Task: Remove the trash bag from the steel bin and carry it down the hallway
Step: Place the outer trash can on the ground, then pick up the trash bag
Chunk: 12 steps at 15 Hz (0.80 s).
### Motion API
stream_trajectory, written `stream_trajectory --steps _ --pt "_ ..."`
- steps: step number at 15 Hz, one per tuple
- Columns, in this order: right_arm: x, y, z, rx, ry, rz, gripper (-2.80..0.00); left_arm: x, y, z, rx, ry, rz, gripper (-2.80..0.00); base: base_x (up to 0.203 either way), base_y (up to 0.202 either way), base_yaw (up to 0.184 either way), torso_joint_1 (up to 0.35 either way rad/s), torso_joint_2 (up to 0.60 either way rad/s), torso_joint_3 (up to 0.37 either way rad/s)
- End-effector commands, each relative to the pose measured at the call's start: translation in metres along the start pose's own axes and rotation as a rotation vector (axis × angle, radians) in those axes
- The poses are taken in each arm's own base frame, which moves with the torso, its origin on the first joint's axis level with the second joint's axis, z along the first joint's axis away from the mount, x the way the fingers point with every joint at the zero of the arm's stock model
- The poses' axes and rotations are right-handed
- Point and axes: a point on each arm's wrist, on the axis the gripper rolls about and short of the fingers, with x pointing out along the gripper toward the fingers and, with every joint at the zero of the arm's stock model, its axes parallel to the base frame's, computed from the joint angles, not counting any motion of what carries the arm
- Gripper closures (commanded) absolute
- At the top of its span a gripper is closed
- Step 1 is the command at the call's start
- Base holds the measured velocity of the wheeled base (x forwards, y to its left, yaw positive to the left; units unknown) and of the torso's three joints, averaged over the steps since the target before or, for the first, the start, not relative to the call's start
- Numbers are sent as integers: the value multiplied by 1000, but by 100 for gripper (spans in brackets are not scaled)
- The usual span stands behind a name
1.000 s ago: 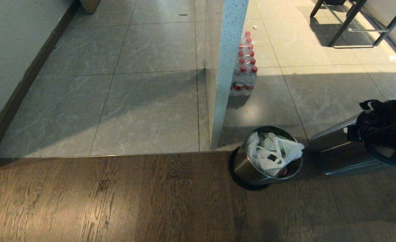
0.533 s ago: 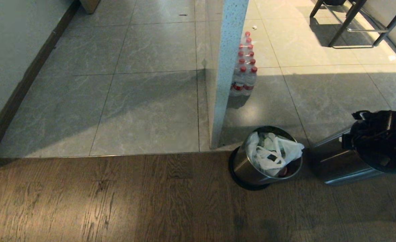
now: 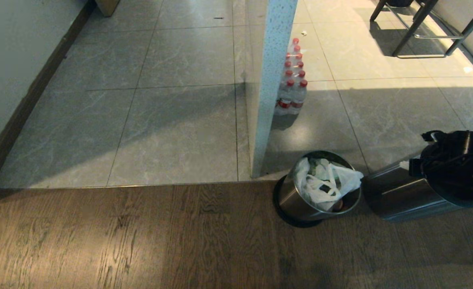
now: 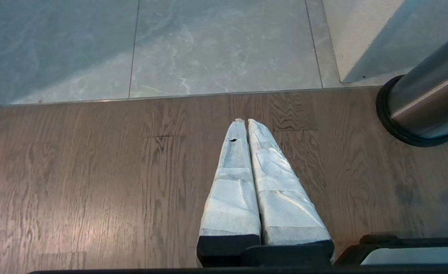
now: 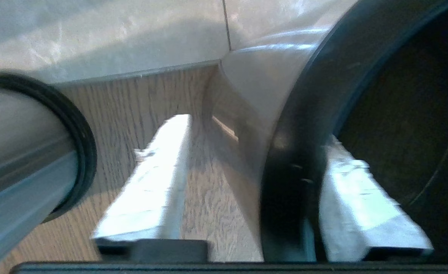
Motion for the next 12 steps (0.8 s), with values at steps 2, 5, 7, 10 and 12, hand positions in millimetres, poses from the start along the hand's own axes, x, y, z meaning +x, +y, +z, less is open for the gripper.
stream_trajectory --steps 2,5,7,10,12 --pt "-30 -7 20 2 -48 -18 -280 0 0 0 -1 -2 0 0 0 0 0 0 0 0" --pt "-78 -4 29 -2 -54 -19 -280 0 0 0 -1 -1 0 0 0 0 0 0 0 0" --pt "-103 2 33 -12 -23 24 0 0 0 0 -1 -2 0 0 0 0 0 0 0 0" --pt "-135 21 37 -22 58 99 0 0 0 0 -1 -2 0 0 0 0 0 0 0 0" --pt "-153 33 38 -26 103 149 0 0 0 0 -1 -2 0 0 0 0 0 0 0 0"
